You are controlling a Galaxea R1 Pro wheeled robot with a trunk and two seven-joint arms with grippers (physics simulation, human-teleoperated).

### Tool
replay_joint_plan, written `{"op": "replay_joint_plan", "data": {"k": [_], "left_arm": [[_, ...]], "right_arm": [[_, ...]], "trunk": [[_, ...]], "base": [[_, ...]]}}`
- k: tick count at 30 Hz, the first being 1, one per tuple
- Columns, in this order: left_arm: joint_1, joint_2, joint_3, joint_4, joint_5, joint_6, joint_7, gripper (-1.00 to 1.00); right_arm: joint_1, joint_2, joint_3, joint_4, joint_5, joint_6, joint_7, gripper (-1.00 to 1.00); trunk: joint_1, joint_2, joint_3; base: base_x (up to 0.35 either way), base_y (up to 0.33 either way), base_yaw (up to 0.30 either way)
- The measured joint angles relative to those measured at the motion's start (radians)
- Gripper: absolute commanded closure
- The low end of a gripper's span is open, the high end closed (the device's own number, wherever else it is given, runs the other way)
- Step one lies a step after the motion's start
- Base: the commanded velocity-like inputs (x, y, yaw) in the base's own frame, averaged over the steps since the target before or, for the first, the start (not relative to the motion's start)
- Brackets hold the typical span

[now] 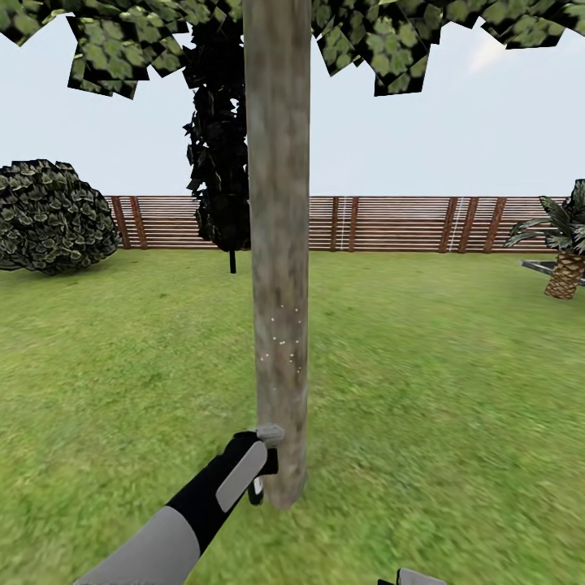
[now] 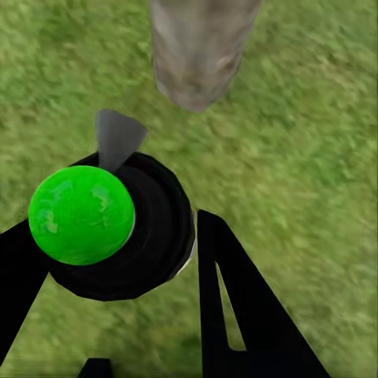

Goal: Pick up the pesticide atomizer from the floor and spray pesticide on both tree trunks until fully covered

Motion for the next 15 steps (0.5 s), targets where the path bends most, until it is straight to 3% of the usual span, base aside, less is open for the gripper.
{"op": "replay_joint_plan", "data": {"k": [3,7,12,15], "left_arm": [[0.0,0.0,-0.02,0.061,-0.004,-0.049,-0.051,1.0],[0.0,-0.001,-0.104,0.106,-0.003,-0.096,-0.081,1.0],[0.0,-0.001,-0.118,0.099,-0.001,-0.091,-0.072,1.0],[-0.001,-0.001,-0.116,0.083,-0.001,-0.052,-0.024,1.0]], "right_arm": [[0.0,0.0,0.0,0.0,0.0,0.0,0.0,1.0],[0.0,0.0,0.0,0.0,0.0,0.0,0.0,1.0],[0.0,0.0,0.0,0.0,0.0,0.0,0.0,1.0],[0.0,0.0,0.0,0.0,0.0,0.0,0.0,1.0]], "trunk": [[0.0,0.0,0.0],[0.0,0.0,0.0],[0.0,0.0,0.0],[0.0,0.0,0.0]], "base": [[0.0,0.0,0.0],[0.0,0.0,0.0],[0.0,0.0,0.0],[0.0,0.0,0.0]]}}
